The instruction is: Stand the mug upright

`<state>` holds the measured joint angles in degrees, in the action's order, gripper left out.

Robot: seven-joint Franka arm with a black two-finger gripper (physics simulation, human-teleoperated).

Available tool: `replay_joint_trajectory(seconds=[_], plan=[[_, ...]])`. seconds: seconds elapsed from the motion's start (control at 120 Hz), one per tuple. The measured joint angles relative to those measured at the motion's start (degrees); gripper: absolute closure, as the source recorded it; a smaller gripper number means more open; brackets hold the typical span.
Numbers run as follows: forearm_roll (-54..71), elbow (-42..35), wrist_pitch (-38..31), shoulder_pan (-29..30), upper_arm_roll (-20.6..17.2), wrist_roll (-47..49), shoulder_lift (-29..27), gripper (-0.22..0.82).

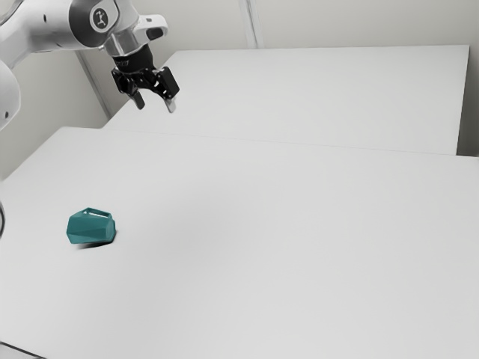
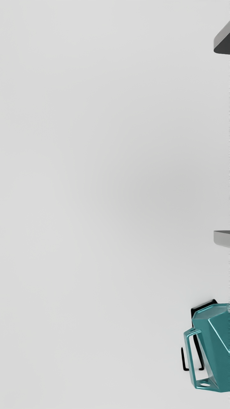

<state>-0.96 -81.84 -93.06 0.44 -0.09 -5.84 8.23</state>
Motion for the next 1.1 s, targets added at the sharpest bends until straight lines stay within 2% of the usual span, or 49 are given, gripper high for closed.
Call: replay_joint_trajectory(seconds=[0.383, 0.533, 0.633, 0.783, 0.875, 0.958, 1.1], plan=[[-0.03, -0.13, 0.39, 0.00, 0.00, -0.02, 1.22, 0.00], [-0.96, -6.80, 0.26, -0.13, 0.91, -0.15, -4.80, 0.00], [-3.40, -9.40, 1.08, -1.89, 4.55, -0.35, -7.10, 0.00], [-9.26, -9.83, 3.09, -6.22, 13.54, -3.08, -6.63, 0.00], [-12.76, -9.81, 4.19, -6.72, 19.40, -5.93, -5.11, 0.00], [-15.47, -9.90, 5.35, -1.25, 22.35, -8.79, -4.50, 0.00], [-19.17, -9.89, 7.11, 10.61, 23.17, -14.23, -3.07, 0.00]])
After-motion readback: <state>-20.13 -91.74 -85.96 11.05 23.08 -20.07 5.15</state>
